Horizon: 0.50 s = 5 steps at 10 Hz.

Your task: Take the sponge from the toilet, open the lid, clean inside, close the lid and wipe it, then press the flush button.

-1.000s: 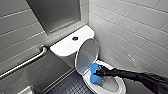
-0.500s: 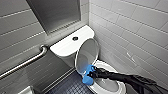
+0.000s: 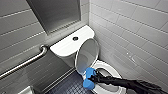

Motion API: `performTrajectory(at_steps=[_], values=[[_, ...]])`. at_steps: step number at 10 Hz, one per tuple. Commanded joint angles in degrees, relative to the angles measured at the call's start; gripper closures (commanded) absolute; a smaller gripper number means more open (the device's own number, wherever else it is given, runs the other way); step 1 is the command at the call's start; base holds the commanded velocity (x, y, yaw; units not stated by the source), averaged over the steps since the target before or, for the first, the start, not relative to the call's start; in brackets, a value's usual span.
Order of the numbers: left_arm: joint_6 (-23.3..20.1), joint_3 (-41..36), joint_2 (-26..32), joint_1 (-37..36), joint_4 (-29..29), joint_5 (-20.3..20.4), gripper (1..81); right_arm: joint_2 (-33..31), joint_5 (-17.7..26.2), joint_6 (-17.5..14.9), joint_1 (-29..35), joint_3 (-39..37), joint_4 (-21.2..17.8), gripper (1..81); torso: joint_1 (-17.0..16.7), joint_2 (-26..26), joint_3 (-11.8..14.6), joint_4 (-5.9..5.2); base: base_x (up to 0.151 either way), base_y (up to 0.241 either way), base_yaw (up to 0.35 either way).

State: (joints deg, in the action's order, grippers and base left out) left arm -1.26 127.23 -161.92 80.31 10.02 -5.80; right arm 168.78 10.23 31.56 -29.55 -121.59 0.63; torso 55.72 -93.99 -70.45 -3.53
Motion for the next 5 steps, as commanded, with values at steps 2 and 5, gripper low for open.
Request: performTrajectory(at_steps=[2, 5], values=[[-0.06, -0.93, 0.10, 1.21, -0.09, -4.83, 1.0, -12.11, 4.63, 0.51, -0.03, 16.47, -0.19, 81.1, 0.00, 0.00, 0.00, 0.00, 0.000, 0.000, 0.000], [-0.06, -1.02, 0.18, 1.21, -0.01, -4.75, 1.0, -18.09, 2.25, 0.52, -2.93, 20.87, -0.19, 81.1, 0.00, 0.00, 0.00, 0.00, 0.000, 0.000, 0.000]])
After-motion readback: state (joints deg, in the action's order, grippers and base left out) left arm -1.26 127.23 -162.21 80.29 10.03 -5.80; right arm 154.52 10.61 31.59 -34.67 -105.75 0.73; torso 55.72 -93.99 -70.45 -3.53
